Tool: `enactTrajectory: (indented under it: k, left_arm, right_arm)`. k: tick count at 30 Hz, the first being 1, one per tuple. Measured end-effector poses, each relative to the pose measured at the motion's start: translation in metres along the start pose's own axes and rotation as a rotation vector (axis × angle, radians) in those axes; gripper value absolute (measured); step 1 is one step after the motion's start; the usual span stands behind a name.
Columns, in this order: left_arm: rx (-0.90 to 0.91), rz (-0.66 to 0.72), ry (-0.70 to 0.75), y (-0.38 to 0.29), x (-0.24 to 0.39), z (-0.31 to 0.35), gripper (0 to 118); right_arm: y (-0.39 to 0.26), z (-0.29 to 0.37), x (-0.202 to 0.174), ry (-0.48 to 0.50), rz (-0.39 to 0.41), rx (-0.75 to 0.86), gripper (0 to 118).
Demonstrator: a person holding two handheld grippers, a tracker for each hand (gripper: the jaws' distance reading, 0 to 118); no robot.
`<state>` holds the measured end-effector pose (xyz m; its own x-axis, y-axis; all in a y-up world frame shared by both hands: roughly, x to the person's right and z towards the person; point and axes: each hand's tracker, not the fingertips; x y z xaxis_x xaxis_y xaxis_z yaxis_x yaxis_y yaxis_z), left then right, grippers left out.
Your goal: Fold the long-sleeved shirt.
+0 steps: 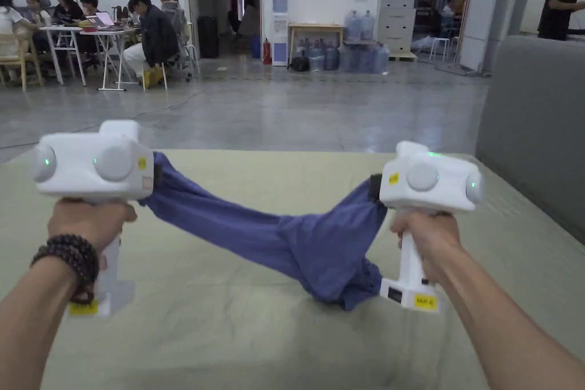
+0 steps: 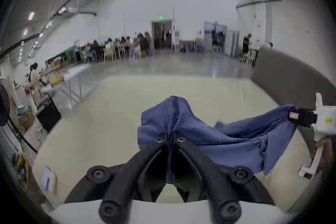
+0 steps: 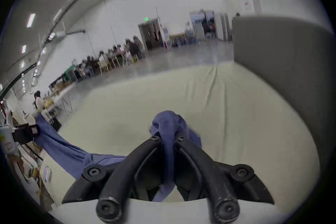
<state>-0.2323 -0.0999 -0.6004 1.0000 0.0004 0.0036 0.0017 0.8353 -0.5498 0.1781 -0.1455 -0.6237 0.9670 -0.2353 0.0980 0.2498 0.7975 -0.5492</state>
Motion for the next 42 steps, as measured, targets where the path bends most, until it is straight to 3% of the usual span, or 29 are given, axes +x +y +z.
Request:
enactTrajectory:
  k: [3, 7, 9, 12, 17, 21, 22, 23, 24, 25, 26, 27, 29, 30, 31, 32, 33, 34, 38, 39, 40, 42]
  left_arm:
    - [-0.118, 0.041, -0.031, -0.069, -0.003, -0.028, 0]
    - [-0.154, 0.045, -0.044, -0.136, -0.01, -0.016, 0]
    - [-0.168, 0.03, -0.05, -0.162, -0.014, 0.004, 0]
    - [-0.207, 0.005, -0.057, -0.187, -0.022, 0.037, 0]
    - [-0.277, -0.048, -0.085, -0.233, -0.04, 0.085, 0]
    - [-0.311, -0.006, -0.097, -0.255, -0.058, 0.094, 0]
    - [-0.309, 0.007, -0.118, -0.256, -0.061, 0.094, 0]
    - [-0.301, 0.02, -0.138, -0.255, -0.064, 0.093, 11]
    - [-0.284, 0.022, -0.137, -0.252, -0.064, 0.097, 58]
    - [-0.251, 0.022, -0.138, -0.248, -0.063, 0.102, 101]
    - [-0.22, -0.003, -0.156, -0.245, -0.06, 0.108, 118]
    - [-0.125, -0.004, -0.2, -0.245, -0.059, 0.124, 115]
    - [-0.133, -0.04, -0.181, -0.24, -0.05, 0.14, 115]
    - [-0.142, -0.048, -0.183, -0.238, -0.045, 0.147, 114]
    - [-0.152, -0.061, -0.193, -0.235, -0.024, 0.152, 108]
    - [-0.161, -0.076, -0.232, -0.235, -0.013, 0.158, 84]
    - [-0.156, -0.082, -0.278, -0.235, -0.003, 0.162, 18]
    - [-0.157, -0.086, -0.318, -0.235, 0.01, 0.163, 0]
    - [-0.254, -0.101, -0.408, -0.238, 0.06, 0.138, 0]
    - [-0.31, -0.1, -0.441, -0.253, 0.052, 0.093, 0]
    - [-0.323, -0.114, -0.464, -0.259, 0.062, 0.076, 22]
    - [-0.354, -0.149, -0.469, -0.276, 0.076, 0.04, 90]
  right_arm:
    - [-0.074, -0.033, 0.021, -0.02, -0.029, -0.102, 6]
    - [-0.131, -0.002, 0.043, -0.013, -0.106, -0.117, 6]
    - [-0.152, 0.033, 0.042, -0.012, -0.083, -0.112, 6]
    - [-0.185, 0.077, 0.038, -0.028, 0.015, -0.131, 6]
    - [-0.258, 0.13, 0.025, -0.053, 0.044, -0.187, 6]
    - [-0.289, 0.129, 0.026, -0.064, 0.053, -0.247, 6]
    - [-0.289, 0.127, 0.027, -0.063, 0.056, -0.252, 13]
    - [-0.286, 0.13, 0.027, -0.06, 0.056, -0.254, 28]
    - [-0.282, 0.136, 0.027, -0.048, 0.041, -0.245, 61]
    - [-0.278, 0.146, 0.029, -0.026, 0.011, -0.209, 85]
    - [-0.272, 0.16, 0.03, 0.005, 0.013, -0.156, 95]
    - [-0.267, 0.174, 0.031, 0.004, 0.014, -0.109, 95]
    - [-0.26, 0.202, 0.034, -0.049, 0.011, -0.02, 95]
    - [-0.256, 0.212, 0.035, -0.063, 0.009, 0.002, 93]
    - [-0.252, 0.22, 0.037, -0.069, 0.005, 0.008, 83]
    - [-0.25, 0.224, 0.04, -0.084, 0.009, 0.005, 52]
    - [-0.248, 0.227, 0.042, -0.099, 0.021, 0.011, 0]
    - [-0.246, 0.227, 0.044, -0.104, 0.024, 0.011, 0]
    - [-0.235, 0.225, 0.061, -0.111, 0.015, -0.01, 0]
    - [-0.234, 0.227, 0.065, -0.103, -0.011, -0.008, 0]
    - [-0.232, 0.228, 0.069, -0.091, -0.026, -0.006, 0]
    - [-0.238, 0.229, 0.068, -0.091, -0.025, -0.008, 0]
